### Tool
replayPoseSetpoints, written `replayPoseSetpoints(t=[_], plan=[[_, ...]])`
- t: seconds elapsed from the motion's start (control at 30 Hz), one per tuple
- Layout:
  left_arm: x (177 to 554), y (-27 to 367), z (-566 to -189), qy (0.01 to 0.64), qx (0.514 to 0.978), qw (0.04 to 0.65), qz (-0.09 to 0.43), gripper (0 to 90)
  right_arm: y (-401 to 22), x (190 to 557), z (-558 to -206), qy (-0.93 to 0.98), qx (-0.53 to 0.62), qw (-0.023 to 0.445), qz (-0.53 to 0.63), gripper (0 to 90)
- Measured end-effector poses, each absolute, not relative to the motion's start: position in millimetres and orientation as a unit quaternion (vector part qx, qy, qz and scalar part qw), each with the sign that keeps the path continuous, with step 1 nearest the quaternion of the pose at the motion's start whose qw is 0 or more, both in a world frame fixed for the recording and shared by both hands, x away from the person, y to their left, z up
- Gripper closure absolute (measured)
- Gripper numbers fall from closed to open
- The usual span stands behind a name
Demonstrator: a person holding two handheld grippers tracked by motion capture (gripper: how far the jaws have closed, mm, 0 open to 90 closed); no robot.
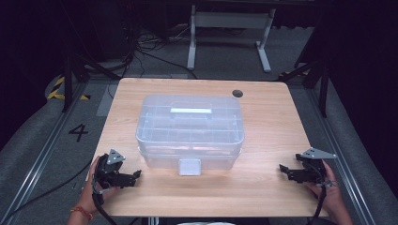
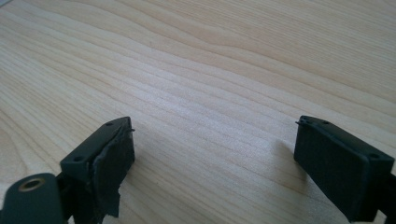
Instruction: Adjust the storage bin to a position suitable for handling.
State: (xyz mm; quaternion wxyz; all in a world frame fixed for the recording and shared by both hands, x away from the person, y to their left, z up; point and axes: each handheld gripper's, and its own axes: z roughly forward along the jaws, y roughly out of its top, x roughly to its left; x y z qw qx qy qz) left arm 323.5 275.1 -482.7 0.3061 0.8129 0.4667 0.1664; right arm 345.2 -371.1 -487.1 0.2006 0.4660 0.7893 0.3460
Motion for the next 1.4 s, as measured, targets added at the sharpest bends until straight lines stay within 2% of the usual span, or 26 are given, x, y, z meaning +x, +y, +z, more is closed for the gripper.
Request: replayPoseSetpoints(t=[0.5, 0.67, 0.77, 0.9, 0.97, 1.03, 1.23, 1.4], plan=[[325, 276, -483, 0.459, 0.817, 0.309, 0.164, 0.3, -373, 346, -487, 0.798, 0.451, 0.195, 0.349, 12.6], [327, 278, -483, 0.445, 0.824, 0.310, 0.166, 0.5, -374, 353, -486, 0.809, 0.441, 0.184, 0.343, 8.6], [327, 278, -483, 0.443, 0.825, 0.310, 0.166, 0.7, -374, 354, -484, 0.823, 0.414, 0.177, 0.346, 15.9], [326, 279, -482, 0.442, 0.826, 0.308, 0.164, 1.1, -369, 353, -480, 0.835, 0.396, 0.183, 0.336, 16.6], [325, 280, -483, 0.442, 0.825, 0.313, 0.162, 1.5, -368, 355, -478, 0.843, 0.383, 0.150, 0.347, 16.5], [326, 280, -483, 0.440, 0.826, 0.314, 0.161, 1.6, -365, 355, -472, 0.845, 0.369, 0.144, 0.359, 15.8], [326, 280, -483, 0.438, 0.826, 0.313, 0.163, 1.6, -355, 359, -456, 0.847, 0.349, 0.146, 0.374, 16.4], [325, 280, -483, 0.439, 0.826, 0.314, 0.161, 1.9, -344, 366, -440, 0.843, 0.333, 0.150, 0.396, 22.8]])
